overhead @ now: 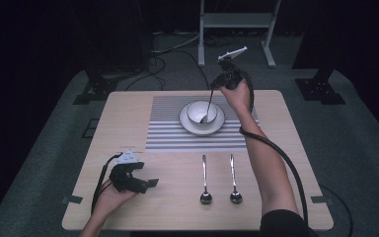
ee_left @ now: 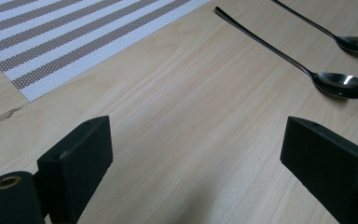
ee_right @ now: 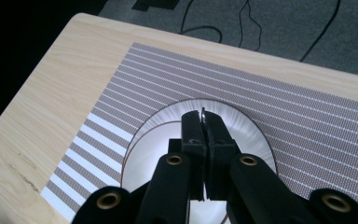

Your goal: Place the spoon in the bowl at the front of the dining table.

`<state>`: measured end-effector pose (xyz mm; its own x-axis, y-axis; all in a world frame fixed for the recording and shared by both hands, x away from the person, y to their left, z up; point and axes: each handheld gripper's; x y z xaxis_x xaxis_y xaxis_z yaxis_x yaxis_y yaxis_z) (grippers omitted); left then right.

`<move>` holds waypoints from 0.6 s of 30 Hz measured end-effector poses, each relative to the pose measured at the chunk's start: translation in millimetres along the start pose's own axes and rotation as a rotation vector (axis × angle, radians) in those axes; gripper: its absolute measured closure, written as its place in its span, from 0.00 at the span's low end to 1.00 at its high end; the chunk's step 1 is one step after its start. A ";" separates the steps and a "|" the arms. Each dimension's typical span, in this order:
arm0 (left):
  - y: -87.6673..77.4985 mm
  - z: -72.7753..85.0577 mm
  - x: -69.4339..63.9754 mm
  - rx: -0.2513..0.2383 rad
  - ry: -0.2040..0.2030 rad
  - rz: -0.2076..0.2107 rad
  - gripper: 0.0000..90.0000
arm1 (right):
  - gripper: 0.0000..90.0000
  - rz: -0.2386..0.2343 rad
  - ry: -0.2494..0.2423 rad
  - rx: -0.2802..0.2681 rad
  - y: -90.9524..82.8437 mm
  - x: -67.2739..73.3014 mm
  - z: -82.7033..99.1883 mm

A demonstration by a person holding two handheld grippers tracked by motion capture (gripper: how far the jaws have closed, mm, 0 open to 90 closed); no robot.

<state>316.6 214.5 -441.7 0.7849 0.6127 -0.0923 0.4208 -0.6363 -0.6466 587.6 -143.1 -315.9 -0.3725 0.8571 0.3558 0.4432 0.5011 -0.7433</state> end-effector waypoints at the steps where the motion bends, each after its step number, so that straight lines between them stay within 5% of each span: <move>1: -0.1 0.3 -0.3 -0.002 -0.001 -0.002 0.09 | 0.97 0.001 0.000 0.006 0.8 -0.6 0.8; 18: 0.4 0.6 0.2 -0.005 -0.002 -0.001 0.09 | 0.89 0.043 -0.001 0.075 6.0 -13.5 11.6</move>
<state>316.6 214.6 -442.4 0.7834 0.6145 -0.0928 0.4240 -0.6376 -0.6431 585.9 -153.1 -331.7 -0.3551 0.8776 0.3220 0.3965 0.4533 -0.7983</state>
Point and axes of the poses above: each handheld gripper's, and its own axes: y roughly forward along the jaws, z roughly out of its underside, x roughly to its left, and after that the axes turned 4 degrees about y, right-handed
